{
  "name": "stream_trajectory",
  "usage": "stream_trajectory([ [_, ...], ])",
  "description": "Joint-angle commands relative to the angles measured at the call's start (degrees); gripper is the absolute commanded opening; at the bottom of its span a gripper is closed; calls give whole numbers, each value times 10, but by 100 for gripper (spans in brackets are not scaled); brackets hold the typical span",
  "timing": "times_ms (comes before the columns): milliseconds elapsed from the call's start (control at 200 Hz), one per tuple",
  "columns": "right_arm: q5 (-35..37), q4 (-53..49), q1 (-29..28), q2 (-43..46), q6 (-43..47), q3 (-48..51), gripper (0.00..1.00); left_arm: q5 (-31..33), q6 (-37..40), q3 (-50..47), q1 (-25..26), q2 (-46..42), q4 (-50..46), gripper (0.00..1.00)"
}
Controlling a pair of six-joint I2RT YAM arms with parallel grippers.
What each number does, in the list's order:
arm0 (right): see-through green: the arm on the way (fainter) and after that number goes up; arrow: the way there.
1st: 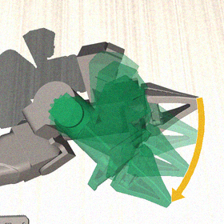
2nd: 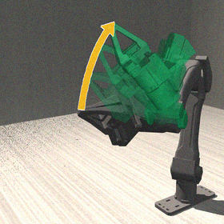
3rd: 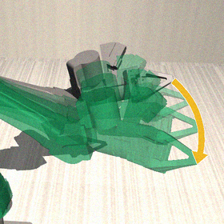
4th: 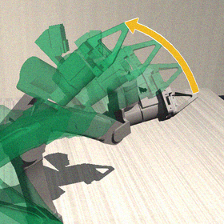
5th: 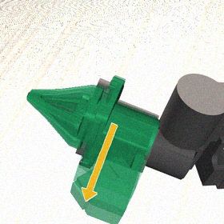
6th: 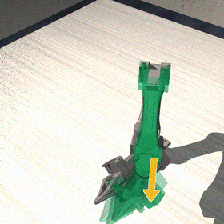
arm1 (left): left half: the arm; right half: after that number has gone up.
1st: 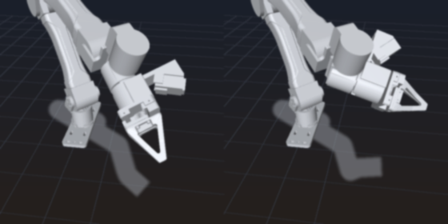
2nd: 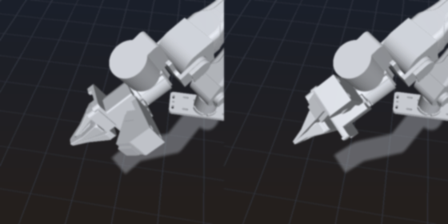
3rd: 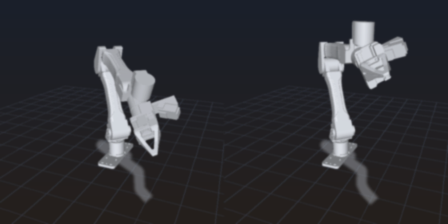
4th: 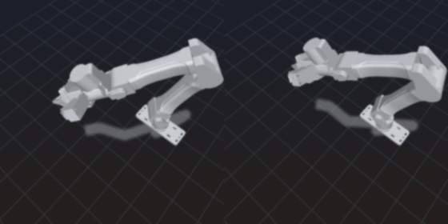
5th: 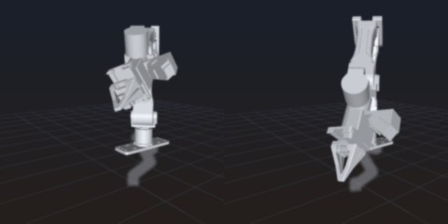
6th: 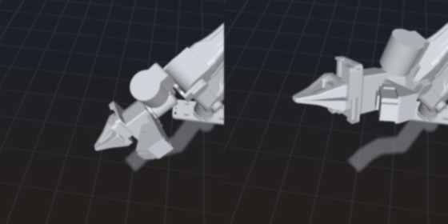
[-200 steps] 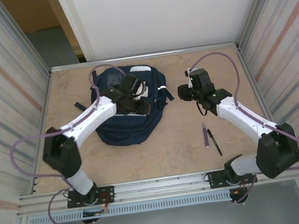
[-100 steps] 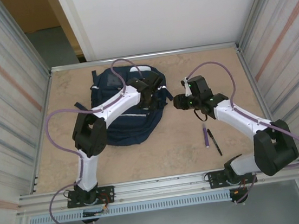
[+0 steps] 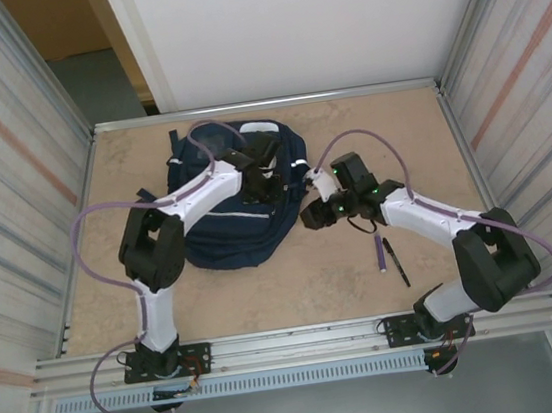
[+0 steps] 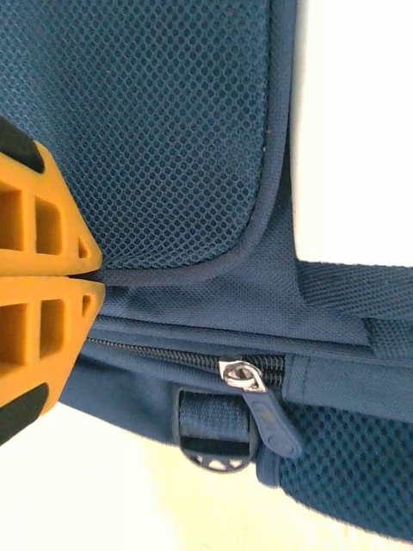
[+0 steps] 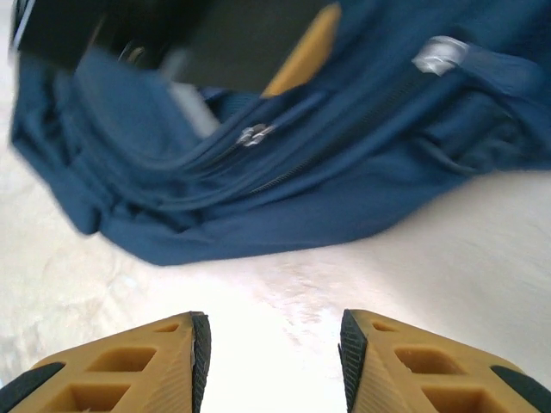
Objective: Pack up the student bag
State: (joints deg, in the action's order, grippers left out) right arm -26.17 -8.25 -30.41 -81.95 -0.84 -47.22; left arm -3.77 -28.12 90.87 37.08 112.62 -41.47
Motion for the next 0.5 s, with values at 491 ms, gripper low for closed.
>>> stream_trajectory([
  [491, -114, 296, -35, -104, 331, 23, 45, -125, -23, -129, -8, -170, 10, 0],
])
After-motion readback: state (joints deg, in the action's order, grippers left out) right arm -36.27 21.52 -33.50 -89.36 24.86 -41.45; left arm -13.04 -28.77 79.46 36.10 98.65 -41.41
